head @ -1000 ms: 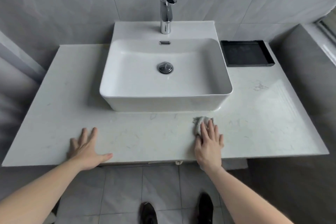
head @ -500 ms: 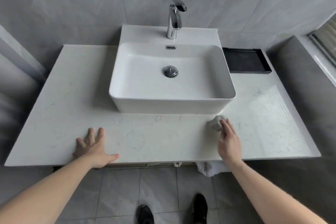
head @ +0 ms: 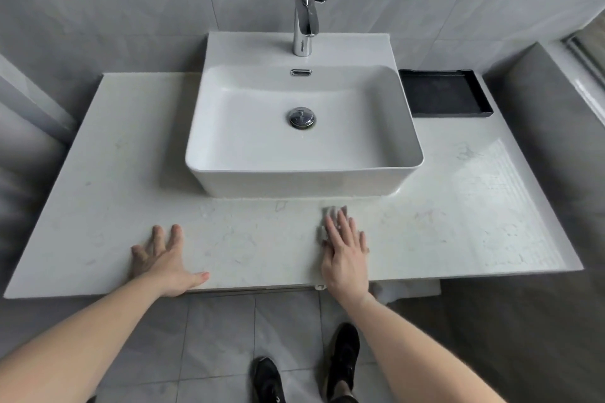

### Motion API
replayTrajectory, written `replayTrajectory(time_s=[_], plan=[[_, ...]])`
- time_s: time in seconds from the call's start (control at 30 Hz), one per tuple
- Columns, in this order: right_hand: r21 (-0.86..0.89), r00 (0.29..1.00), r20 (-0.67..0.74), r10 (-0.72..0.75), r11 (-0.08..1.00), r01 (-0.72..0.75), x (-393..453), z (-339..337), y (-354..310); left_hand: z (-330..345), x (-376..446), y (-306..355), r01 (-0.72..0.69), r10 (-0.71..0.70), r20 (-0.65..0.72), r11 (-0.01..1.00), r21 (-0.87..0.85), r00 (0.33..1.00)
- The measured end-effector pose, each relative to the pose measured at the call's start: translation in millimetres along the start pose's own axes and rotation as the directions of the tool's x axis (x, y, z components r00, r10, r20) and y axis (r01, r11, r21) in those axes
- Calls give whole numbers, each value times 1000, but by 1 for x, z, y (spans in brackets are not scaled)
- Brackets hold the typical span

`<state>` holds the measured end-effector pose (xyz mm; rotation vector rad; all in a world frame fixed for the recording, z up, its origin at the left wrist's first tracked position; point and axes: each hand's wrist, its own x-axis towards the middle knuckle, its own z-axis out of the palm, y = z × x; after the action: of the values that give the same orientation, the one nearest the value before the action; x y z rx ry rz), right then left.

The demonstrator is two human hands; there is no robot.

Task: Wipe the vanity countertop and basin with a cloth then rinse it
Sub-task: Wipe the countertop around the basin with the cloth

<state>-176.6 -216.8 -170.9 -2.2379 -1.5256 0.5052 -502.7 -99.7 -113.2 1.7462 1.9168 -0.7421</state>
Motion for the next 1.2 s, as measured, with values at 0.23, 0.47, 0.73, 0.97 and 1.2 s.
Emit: replayTrajectory(time_s=[0.23, 0.47, 0.73, 0.97, 1.2], plan=[[229, 984, 90, -153, 965, 129, -16, -12, -20, -5, -3, 5, -9, 9, -14, 1000, 25, 1000], [141, 949, -152, 277, 956, -257, 15, -121, 126, -5, -2, 6, -19, 20, -27, 998, 57, 999], [-114, 905, -12, 424, 899, -423, -17, -96, 150, 1, 8, 4, 15, -15, 9, 1000, 14, 1000], [41, 988, 157, -11, 999, 4, -37, -19, 4, 0, -3, 11, 44, -45, -15, 997, -58, 999], [237, 993, 112, -43, 971, 15, -5, -68, 35, 17, -28, 25, 1, -6, -39, 991, -133, 999]])
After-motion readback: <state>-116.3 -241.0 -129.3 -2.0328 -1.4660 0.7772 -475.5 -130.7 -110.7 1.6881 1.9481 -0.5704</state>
